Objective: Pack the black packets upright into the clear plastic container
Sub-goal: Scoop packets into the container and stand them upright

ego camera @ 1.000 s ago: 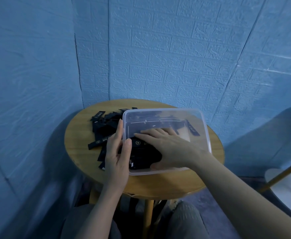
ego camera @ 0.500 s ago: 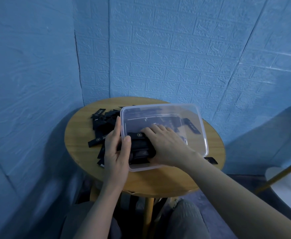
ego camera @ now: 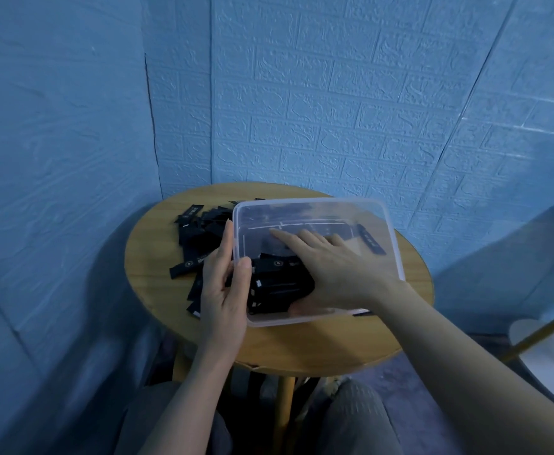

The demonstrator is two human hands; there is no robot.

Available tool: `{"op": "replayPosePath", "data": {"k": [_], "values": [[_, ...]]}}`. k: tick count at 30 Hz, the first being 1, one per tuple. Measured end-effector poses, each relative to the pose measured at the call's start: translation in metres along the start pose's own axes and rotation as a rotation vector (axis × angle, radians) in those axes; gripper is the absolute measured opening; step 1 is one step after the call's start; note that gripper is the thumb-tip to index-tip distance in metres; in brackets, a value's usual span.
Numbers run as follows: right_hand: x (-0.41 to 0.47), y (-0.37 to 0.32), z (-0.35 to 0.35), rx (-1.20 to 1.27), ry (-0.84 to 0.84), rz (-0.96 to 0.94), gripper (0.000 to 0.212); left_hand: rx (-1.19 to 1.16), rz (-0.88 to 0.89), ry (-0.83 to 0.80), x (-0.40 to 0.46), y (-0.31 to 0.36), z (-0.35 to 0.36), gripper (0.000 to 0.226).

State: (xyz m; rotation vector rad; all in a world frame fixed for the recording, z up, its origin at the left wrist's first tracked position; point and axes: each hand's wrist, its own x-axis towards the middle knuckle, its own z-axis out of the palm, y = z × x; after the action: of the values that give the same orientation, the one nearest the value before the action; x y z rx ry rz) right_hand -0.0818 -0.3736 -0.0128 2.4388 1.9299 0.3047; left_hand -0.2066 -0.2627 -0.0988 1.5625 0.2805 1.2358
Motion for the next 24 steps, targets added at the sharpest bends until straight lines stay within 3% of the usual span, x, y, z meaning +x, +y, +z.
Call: {"op": "replayPosePath", "data": {"k": [10,13,17,20,24], "values": [[0.008,-0.016,0.013,-0.2,0.092,0.087,0.09,0.009,0.03,0.007,0.0,-0.002,0.002,0.048],[0.011,-0.017,0.02,-0.166,0.161,0.138,0.08,0.0,0.037,0.008,0.001,-0.002,0.002,0.048],[0.012,-0.013,0.025,-0.09,0.144,0.163,0.083,0.016,0.054,0.001,0.002,-0.003,0.003,0.053],[0.012,-0.014,0.023,-0.107,0.137,0.191,0.071,0.033,0.051,0.013,0.001,-0.003,0.002,0.054],[0.01,-0.018,0.02,0.067,0.152,0.286,0.057,0.021,0.029,0.039,0.002,-0.007,0.001,0.052]]}}
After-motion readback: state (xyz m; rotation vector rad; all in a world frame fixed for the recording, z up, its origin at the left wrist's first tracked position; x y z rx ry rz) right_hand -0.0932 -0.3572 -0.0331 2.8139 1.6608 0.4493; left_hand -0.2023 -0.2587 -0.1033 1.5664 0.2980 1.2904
